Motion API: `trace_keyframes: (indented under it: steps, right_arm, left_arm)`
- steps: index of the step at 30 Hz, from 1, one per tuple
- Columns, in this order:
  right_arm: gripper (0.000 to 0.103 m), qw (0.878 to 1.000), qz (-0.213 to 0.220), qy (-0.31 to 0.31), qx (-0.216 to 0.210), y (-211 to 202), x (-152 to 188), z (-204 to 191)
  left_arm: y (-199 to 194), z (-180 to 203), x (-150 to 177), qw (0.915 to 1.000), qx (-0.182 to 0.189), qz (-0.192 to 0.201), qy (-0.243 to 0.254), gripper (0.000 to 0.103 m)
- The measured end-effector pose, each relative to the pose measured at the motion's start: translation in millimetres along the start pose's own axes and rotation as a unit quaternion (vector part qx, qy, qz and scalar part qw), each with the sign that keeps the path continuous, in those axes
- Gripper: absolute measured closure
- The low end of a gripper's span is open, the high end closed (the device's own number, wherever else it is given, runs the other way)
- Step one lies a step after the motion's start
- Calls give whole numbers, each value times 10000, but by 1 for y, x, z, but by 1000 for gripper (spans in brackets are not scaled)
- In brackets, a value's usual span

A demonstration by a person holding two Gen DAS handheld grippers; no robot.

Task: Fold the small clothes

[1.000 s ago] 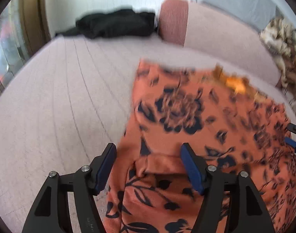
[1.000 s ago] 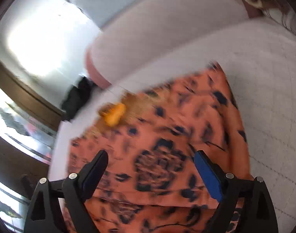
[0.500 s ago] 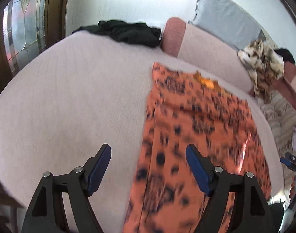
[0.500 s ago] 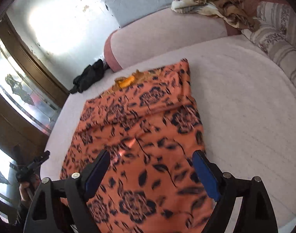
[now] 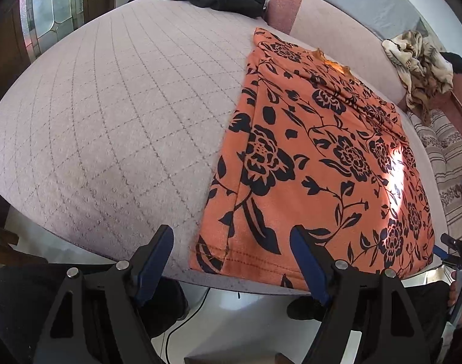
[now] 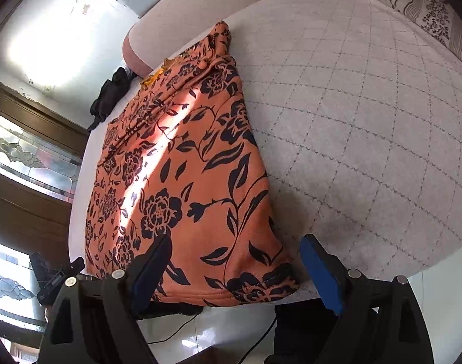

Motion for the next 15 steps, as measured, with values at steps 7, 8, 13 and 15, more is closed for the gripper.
trace_keyframes:
  steps: [7,8,13,15]
  right_arm:
    - [19,9983,-384,-419,99,15,13,-13]
    - [19,9984,-373,-414,103,15,13,-13]
    - [19,9995,-142,-216,155,7,9,-7]
    - [19,9995,-65,-197,230,5,7,-5]
  left_arm:
    - [8,2,11,9995,-157,-223,127,25]
    - [7,0,11,9996,-156,-200,86,28]
    - [6,-8,8,9996,-131,-181,-155,30]
    - [6,-6,6,9997,-107,-160,-148,30]
Point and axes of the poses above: each gripper's, at about its wrist camera, not at the fingertips, and y roughly the way its jaws point, z to its right, x to its underside, the point moved 4 cm from there along y, roughly the way its jaws point, and after that the axes turned 10 degrees about z, right-handed, at the moved point
